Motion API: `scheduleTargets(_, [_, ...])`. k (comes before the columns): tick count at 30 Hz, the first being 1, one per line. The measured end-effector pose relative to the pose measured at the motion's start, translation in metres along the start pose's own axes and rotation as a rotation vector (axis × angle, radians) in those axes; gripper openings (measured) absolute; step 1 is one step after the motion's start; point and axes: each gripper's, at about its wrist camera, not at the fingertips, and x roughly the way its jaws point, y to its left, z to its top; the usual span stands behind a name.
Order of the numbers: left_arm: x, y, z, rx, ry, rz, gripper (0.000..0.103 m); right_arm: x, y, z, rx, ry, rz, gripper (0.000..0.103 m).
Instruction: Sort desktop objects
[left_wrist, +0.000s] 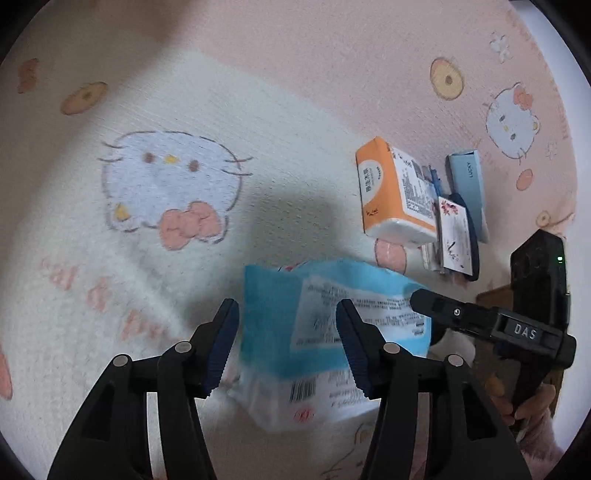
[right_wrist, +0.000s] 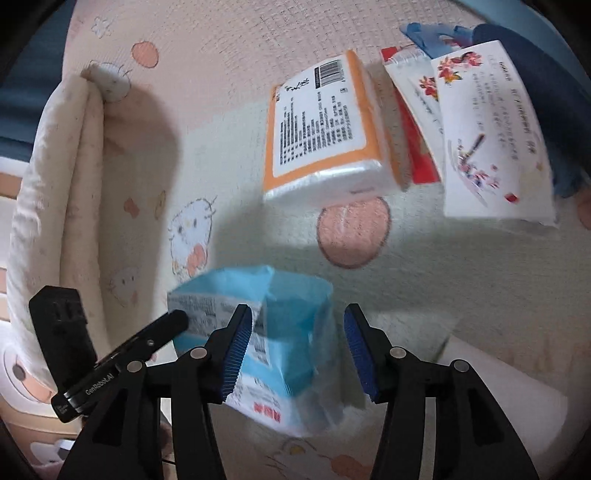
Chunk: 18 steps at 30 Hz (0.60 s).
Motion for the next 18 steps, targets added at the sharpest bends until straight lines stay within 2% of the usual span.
scheduleTargets(1, [0.004, -0.003, 0.002, 0.012, 0.007, 0.014, 0.057, 0.001, 0.003, 0.003, -0.015, -0.003, 0.003, 0.049])
scheduleTargets(3, [0.009, -0.013, 0.002, 0.037, -0.005, 0.052, 0.05, 0.004, 0.008, 0.006, -0.029, -0.011, 0.0, 0.037])
scheduleTargets(5, [0.011, -0.022, 0.001, 0.068, -0.023, 0.093, 0.048, 0.009, 0.01, 0.007, -0.045, -0.007, -0.059, 0.029])
scheduleTargets(8, [0.011, -0.029, -0.001, 0.099, -0.048, 0.122, 0.045, 0.01, 0.01, 0.007, -0.048, -0.008, -0.071, 0.025])
scheduleTargets(11, [0.006, -0.028, 0.002, 0.081, -0.061, 0.102, 0.041, 0.006, 0.015, 0.007, -0.068, -0.027, -0.091, 0.024])
scheduleTargets(14, [-0.005, -0.029, 0.01, 0.06, -0.103, 0.06, 0.04, -0.005, 0.03, 0.01, -0.131, -0.085, -0.136, 0.024])
scheduleTargets(18, [-0.022, -0.037, 0.021, 0.063, -0.21, 0.018, 0.04, -0.031, 0.047, 0.017, -0.212, -0.194, -0.146, 0.024])
